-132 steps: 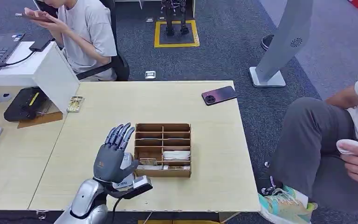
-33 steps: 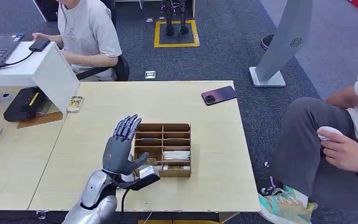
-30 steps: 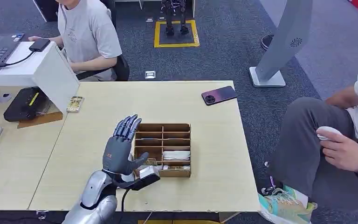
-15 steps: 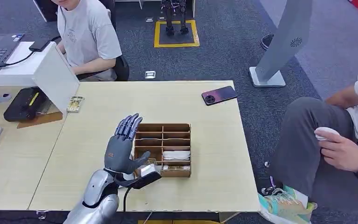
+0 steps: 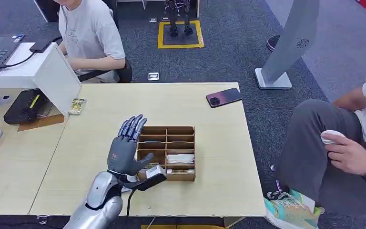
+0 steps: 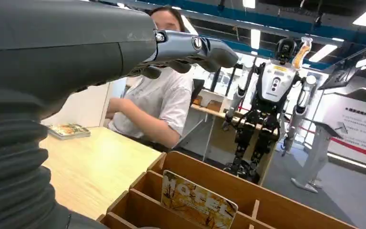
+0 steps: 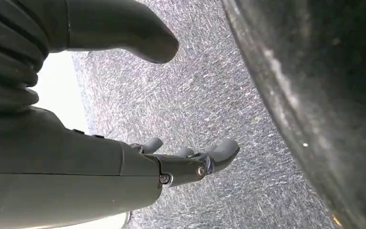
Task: Pass the card to the sensor for recognition and then transmit it.
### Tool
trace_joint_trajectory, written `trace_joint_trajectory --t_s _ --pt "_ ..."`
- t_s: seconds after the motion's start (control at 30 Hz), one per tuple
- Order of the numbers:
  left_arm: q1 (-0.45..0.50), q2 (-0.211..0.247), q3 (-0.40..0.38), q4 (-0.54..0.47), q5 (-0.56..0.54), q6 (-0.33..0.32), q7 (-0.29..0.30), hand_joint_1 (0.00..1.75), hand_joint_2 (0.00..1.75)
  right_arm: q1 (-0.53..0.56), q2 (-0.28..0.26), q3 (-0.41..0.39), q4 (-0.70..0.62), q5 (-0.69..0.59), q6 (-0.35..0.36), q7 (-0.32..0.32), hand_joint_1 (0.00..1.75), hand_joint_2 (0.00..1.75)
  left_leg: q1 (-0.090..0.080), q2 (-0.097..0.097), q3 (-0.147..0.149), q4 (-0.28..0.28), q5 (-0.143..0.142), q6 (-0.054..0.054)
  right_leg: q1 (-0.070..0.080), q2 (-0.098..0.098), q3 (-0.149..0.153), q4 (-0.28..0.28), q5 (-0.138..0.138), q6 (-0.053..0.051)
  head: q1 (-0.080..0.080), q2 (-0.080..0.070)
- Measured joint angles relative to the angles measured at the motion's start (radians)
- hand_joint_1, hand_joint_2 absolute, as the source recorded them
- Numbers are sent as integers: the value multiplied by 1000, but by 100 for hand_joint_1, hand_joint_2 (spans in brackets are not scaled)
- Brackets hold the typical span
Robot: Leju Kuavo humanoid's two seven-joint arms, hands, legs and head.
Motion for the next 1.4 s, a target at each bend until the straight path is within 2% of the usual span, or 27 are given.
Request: trace_joint_trajectory --t_s 0.27,1.4 --pt "-9 0 0 26 -109 38 50 0 175 -1 0 1 0 2 1 0 0 175 0 0 0 0 0 0 0 0 0 0 0 0 0 0" --pt "-18 0 -1 54 -154 73 63 0 175 -2 0 3 0 2 4 0 0 175 0 0 0 0 0 0 0 0 0 0 0 0 0 0"
